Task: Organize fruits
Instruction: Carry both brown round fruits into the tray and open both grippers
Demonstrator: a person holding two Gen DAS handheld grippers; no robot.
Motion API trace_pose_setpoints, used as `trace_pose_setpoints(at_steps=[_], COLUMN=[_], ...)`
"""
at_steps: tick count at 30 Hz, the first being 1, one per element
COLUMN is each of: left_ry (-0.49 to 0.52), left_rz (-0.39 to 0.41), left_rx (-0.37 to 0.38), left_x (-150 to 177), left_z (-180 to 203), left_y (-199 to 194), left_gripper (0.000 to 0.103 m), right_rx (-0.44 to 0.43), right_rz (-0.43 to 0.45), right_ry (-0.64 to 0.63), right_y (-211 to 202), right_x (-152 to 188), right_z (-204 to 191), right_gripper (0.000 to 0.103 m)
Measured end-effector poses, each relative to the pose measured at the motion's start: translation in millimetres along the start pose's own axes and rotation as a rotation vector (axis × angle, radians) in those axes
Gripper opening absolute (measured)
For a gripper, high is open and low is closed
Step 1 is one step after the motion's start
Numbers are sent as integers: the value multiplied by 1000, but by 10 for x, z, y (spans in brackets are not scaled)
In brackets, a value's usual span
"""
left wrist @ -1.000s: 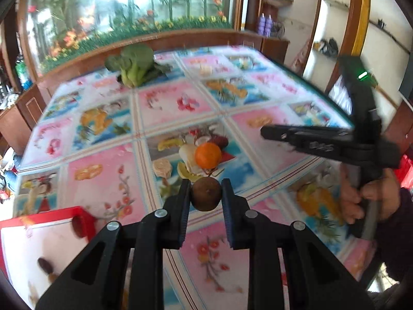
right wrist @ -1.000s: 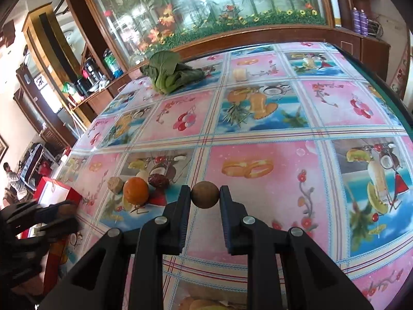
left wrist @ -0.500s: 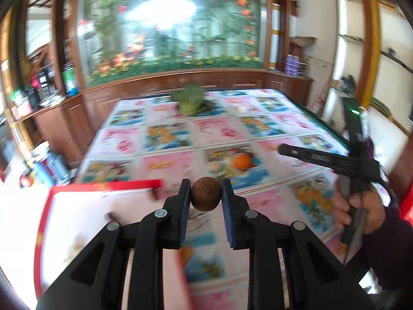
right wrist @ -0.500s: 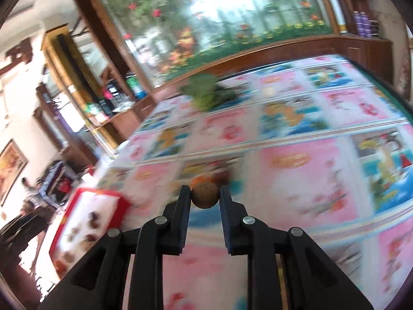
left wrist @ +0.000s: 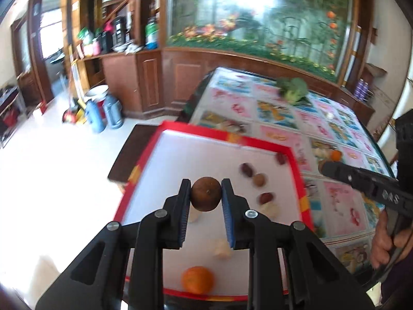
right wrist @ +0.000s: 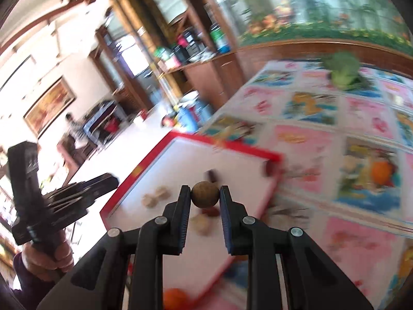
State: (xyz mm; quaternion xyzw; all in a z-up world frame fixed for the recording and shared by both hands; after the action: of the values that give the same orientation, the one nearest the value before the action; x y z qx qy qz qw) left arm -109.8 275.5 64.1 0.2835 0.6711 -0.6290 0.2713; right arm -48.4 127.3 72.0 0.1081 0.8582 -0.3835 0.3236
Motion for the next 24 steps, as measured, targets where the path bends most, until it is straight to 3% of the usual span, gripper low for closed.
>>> trace_pose_setpoints(at_steps=[9, 22, 24], left_ry=[-39, -62, -59], left_rz=[-103, -202, -204], left_rx=[-48, -48, -58], left_x=[298, 525, 509], left_z=[-302, -348, -352], left_y=[274, 442, 426], left_gripper=[25, 26, 33], right_rx=[31, 123, 137], right_rz=[-205, -254, -253], right_ry=[-109, -84, -105], right_y=[663, 843, 812], right_x=[480, 565, 576], right_z=[-455, -368, -398], right_gripper=[21, 21, 23])
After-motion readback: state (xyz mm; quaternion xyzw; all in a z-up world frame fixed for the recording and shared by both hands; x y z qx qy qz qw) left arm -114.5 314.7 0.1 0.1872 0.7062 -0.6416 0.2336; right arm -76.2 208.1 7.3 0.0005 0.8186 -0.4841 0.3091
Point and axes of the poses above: each gripper's, at about its wrist camera, not at the fingertips, and y roughly the way its jaws point, z to its right, x to its underside, the point moved 2 cm from there along y, roughly the way its jaws point, and after that the axes turned 11 degrees about y, right-handed, at the moved point
